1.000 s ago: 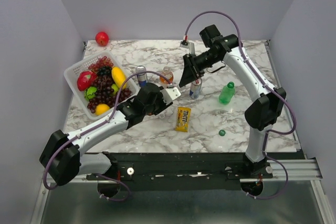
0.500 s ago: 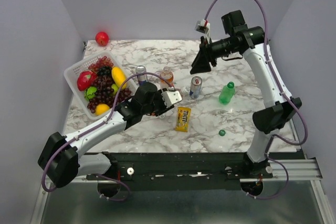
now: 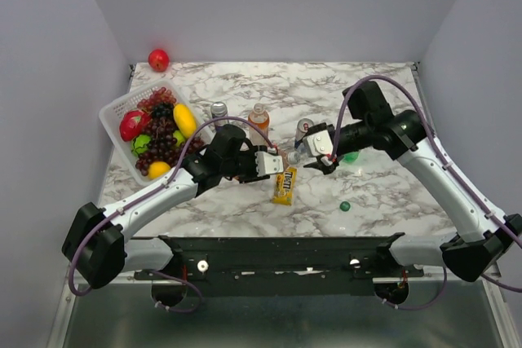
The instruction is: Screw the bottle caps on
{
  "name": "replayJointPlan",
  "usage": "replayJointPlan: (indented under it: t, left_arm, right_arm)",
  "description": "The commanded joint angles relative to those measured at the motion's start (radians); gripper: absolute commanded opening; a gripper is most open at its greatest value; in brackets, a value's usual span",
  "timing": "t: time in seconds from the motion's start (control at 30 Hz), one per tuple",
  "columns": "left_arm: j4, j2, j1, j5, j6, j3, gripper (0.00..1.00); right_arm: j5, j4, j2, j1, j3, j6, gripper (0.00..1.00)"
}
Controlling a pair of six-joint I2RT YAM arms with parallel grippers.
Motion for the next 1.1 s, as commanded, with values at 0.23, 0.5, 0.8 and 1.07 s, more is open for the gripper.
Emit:
replayJointPlan:
  t: [0.23, 0.5, 0.8, 1.07]
  left_arm:
    - [-0.016, -0.006, 0.003, 0.059, 0.042, 0.025, 0.00]
    - [0.025, -0.013, 0.005, 0.053, 0.015, 0.013, 0.00]
    - [0.145, -0.038, -0.003, -0.112, -0.157, 0.003, 0.00]
    - [0.232, -0.056, -0.023, -0.325, -0.273, -0.018, 0.00]
  right_arm:
    - [0.096, 0.083, 0.033, 0.076, -0.051, -0.186, 0.58]
    - [0.123, 0.089, 0.051, 0.082, -0.054, -0.153, 0.36]
    - [0.027, -0.058, 0.377, 0.044, 0.352, 0.511, 0.12]
    - [-0.067, -0.298, 0.669, -0.039, 0.695, 0.979, 0.06]
